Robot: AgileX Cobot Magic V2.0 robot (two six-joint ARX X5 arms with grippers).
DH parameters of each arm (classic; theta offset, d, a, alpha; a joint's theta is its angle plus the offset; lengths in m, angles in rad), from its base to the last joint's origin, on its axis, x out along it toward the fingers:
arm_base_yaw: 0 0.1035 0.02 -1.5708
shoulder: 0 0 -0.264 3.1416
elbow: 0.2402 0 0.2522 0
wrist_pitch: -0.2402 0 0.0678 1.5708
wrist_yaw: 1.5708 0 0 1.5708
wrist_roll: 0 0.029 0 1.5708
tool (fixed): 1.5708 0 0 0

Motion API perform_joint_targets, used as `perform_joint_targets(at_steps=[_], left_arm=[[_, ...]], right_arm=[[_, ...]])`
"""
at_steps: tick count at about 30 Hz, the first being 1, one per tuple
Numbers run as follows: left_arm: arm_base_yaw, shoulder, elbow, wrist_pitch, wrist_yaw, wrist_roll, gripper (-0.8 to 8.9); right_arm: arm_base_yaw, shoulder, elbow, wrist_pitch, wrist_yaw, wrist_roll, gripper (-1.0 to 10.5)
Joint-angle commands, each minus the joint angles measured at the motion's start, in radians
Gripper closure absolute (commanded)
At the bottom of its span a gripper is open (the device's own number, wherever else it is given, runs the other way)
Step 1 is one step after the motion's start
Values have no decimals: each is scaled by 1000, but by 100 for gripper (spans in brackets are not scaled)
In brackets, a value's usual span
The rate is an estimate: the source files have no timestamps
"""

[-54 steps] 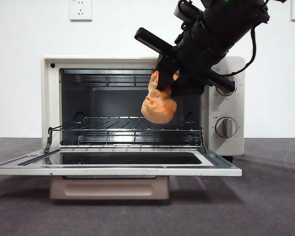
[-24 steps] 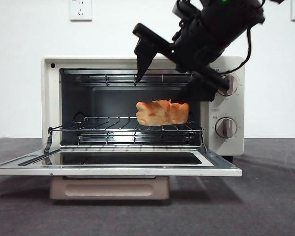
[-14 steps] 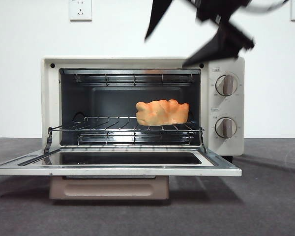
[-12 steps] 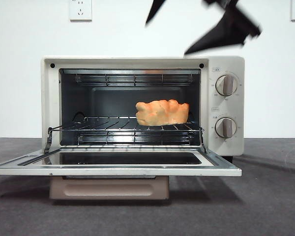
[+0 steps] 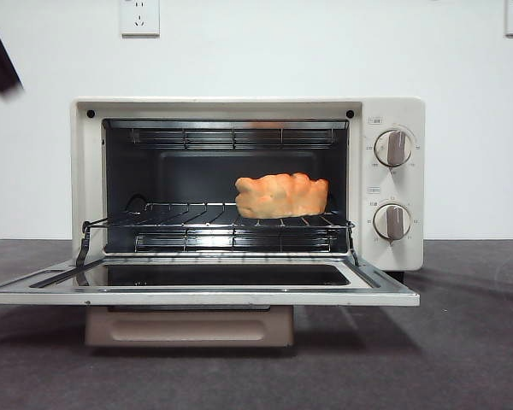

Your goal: The left arm flap open the oven, the right arm pick bread and place it into oven, the left arm flap close the oven

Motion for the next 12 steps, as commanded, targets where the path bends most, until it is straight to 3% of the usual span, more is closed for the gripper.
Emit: perform_joint_targets(at_steps=[1, 4, 9, 12], left_arm=[[59, 48, -18, 53, 99, -53, 800], [151, 96, -48, 104, 175, -82, 800], [335, 156, -103, 216, 382, -124, 800], [433, 208, -133, 252, 438, -139, 800]], right_arm=[[6, -60, 27, -70, -1, -40, 529], [6, -132, 31, -134, 2, -44, 529], [6, -203, 31, -197, 10, -36, 529], [6, -222, 33, -225, 8, -25, 529]])
